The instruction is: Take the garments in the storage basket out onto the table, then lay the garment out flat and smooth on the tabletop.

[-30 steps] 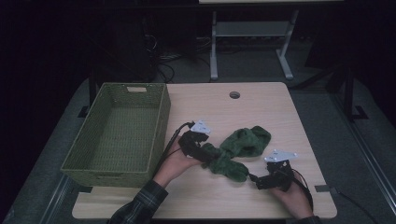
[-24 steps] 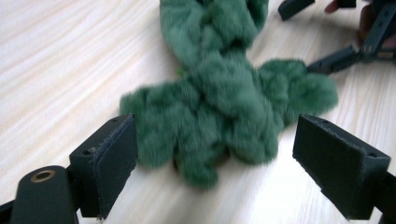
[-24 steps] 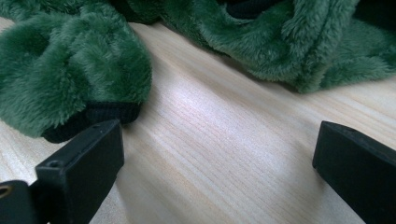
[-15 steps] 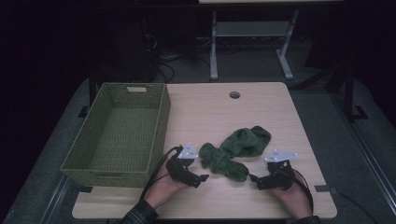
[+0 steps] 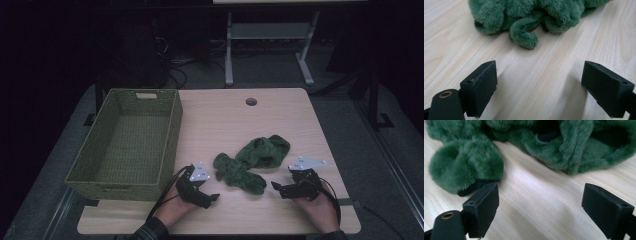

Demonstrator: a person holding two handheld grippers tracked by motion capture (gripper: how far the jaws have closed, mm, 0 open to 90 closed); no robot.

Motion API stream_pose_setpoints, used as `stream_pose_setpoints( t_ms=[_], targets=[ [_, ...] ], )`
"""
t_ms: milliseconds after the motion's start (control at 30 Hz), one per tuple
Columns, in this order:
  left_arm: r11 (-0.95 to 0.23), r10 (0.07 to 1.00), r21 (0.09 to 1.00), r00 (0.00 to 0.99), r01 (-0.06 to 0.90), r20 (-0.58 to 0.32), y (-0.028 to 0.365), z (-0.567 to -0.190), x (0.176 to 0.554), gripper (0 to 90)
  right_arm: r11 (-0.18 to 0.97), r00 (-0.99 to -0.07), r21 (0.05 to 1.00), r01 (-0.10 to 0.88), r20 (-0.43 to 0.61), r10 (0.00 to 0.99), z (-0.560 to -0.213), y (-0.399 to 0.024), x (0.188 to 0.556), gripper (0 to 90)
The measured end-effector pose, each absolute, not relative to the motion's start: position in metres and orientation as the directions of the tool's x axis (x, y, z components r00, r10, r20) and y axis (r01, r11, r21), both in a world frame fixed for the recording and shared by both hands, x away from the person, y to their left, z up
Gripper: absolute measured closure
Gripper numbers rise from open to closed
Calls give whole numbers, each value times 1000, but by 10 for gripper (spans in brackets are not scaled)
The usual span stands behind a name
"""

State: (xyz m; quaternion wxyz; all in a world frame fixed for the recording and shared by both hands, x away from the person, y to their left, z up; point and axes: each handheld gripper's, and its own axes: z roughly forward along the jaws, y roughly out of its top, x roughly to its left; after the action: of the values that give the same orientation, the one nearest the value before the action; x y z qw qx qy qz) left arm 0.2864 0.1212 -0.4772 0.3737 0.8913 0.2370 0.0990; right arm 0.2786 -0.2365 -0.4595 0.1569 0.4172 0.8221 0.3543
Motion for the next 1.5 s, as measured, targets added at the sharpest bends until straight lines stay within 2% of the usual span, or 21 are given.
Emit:
stream_pose_setpoints(
  t_ms=[133, 367, 433, 533, 800, 1000, 1233, 1333, 1433, 1500],
  targets=[
    [-603, 497, 719, 868, 346, -1, 121, -478, 286, 126, 388, -604, 726, 567, 47, 796, -453, -241, 282, 165],
    [-602, 497, 719, 868, 347, -3, 122, -478, 286, 127, 379, -617, 744, 550, 56, 785, -427, -251, 304, 270],
    [-603, 496, 718, 868, 346, -2, 122, -478, 286, 127, 393, -631, 745, 539, 49, 774, -418, -253, 320, 330],
    [-601, 496, 723, 868, 341, 2, 121, -478, 287, 127, 393, -637, 745, 539, 55, 769, -414, -254, 329, 351],
    [-603, 497, 719, 868, 347, -2, 121, -478, 286, 127, 422, -659, 736, 530, 43, 751, -397, -254, 377, 496],
    [-602, 497, 719, 868, 347, -3, 121, -478, 286, 127, 458, -671, 699, 549, 42, 740, -407, -250, 405, 559],
    [-602, 497, 719, 868, 348, -3, 121, -478, 286, 127, 504, -703, 669, 547, 40, 710, -421, -243, 420, 628],
    [-603, 497, 719, 868, 347, -3, 121, -478, 286, 127, 543, -720, 625, 561, 46, 692, -437, -238, 428, 692],
    [-602, 498, 719, 867, 348, -3, 121, -478, 286, 127, 569, -732, 597, 565, 46, 679, -448, -233, 431, 827],
    [-602, 498, 719, 867, 348, -3, 121, -478, 286, 127, 568, -732, 599, 564, 44, 679, -449, -231, 432, 869]
  ],
)
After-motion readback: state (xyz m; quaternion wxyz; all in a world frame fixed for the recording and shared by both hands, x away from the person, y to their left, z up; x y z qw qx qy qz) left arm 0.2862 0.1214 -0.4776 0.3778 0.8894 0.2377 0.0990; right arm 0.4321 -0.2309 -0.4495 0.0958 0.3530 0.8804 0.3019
